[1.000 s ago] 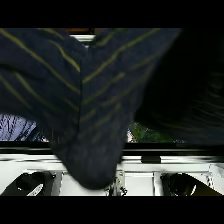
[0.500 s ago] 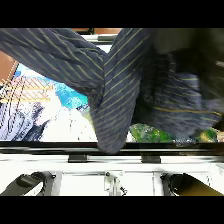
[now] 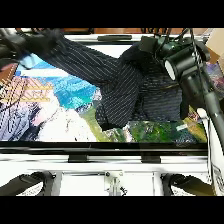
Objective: Fold the shirts.
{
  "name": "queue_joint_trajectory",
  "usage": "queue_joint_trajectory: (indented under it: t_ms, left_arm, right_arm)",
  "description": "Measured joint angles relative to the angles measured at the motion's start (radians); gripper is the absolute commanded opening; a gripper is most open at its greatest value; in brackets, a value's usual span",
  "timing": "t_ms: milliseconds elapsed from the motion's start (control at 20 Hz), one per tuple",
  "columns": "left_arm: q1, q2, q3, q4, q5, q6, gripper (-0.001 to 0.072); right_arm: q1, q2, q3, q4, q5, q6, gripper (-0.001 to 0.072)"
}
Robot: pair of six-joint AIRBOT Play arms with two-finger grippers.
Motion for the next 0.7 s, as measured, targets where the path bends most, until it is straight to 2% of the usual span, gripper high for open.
queue_joint_trajectory:
  t_ms: [50, 150, 200, 250, 400, 450, 500, 550, 700]
  left_arm:
    - [0.000, -0.038, 0.000, -0.027, -0.002, -0.016, 0.0149]
    - [0.000, -0.115, 0.000, -0.111, -0.010, -0.040, 0.0539]
    - [0.000, -0.149, 0.000, -0.154, -0.024, -0.047, 0.0662]
    - [0.001, -0.175, 0.000, -0.187, -0.040, -0.049, 0.0684]
    - [0.024, -0.212, 0.001, -0.248, -0.140, -0.025, 0.0679]
    - [0.039, -0.213, 0.002, -0.259, -0.195, -0.012, 0.0679]
    - [0.057, -0.214, 0.002, -0.266, -0.262, 0.003, 0.0678]
    - [0.074, -0.214, 0.001, -0.274, -0.337, 0.013, 0.0678]
    - [0.117, -0.215, -0.033, -0.284, -0.555, 0.041, 0.0678]
  right_arm:
    - [-0.031, -0.024, 0.000, 0.060, -0.002, -0.012, 0.0106]
    - [-0.073, -0.065, 0.000, 0.171, -0.002, -0.056, 0.0106]
    - [-0.086, -0.079, 0.000, 0.211, 0.000, -0.089, 0.0106]
    - [-0.095, -0.087, 0.000, 0.240, 0.003, -0.120, 0.0106]
    - [-0.113, -0.095, 0.000, 0.295, 0.035, -0.229, 0.0114]
    - [-0.118, -0.092, 0.000, 0.306, 0.055, -0.266, 0.0161]
    - [-0.125, -0.090, 0.000, 0.311, 0.073, -0.296, 0.0395]
    - [-0.135, -0.086, 0.000, 0.314, 0.096, -0.328, 0.0549]
    - [-0.164, -0.075, 0.001, 0.321, 0.190, -0.408, 0.0549]
